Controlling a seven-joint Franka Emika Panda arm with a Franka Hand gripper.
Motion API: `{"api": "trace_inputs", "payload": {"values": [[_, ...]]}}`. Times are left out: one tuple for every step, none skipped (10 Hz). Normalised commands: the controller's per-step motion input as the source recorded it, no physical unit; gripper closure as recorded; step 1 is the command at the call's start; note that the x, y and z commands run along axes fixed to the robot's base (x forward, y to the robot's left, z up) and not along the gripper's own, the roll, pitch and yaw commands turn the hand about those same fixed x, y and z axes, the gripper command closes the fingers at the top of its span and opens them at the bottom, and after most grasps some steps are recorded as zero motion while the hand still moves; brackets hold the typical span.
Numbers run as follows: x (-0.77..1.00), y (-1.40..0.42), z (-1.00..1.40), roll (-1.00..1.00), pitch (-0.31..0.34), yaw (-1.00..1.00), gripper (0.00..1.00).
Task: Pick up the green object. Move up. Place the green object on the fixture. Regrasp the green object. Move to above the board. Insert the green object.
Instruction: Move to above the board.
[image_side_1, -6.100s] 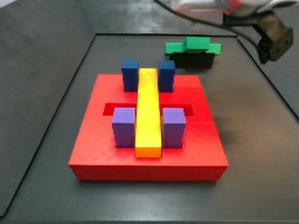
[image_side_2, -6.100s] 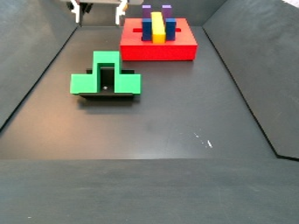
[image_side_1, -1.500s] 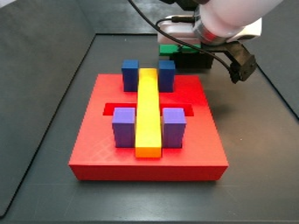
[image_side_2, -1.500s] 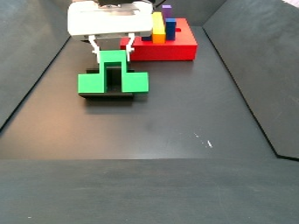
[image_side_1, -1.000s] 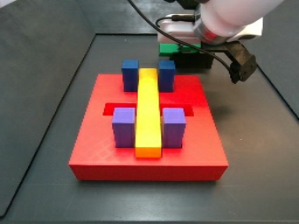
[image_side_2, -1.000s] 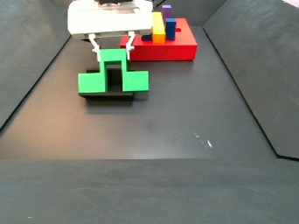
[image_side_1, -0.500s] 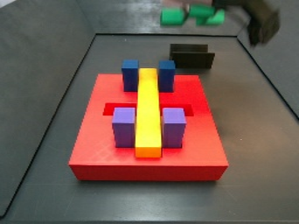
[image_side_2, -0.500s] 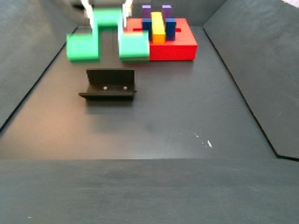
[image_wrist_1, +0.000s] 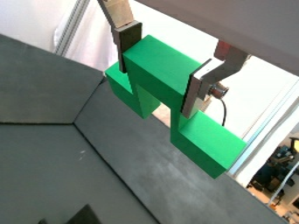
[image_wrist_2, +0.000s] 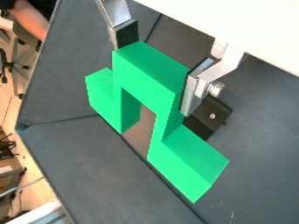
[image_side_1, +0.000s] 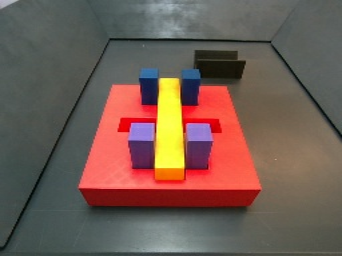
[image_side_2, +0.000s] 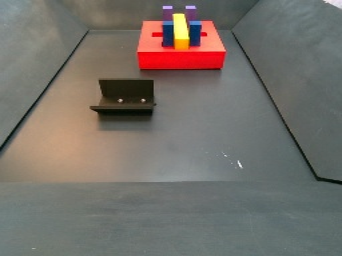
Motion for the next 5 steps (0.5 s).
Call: {"api": "trace_inputs", "payload": {"values": [[0.05, -0.01, 0.18, 0.01, 0.128, 0.03, 1.00], [-0.96, -1.40, 0.30, -1.00, 0.021, -0.07, 1.00], [-0.98, -1.40, 0.30, -1.00, 0.005, -0.06, 1.00], [-1.07, -1.40, 0.31, -1.00, -0.014, -0.05, 1.00], [-1.11, -1.40, 0.28, -1.00, -0.019, -0.05, 1.00]]}}
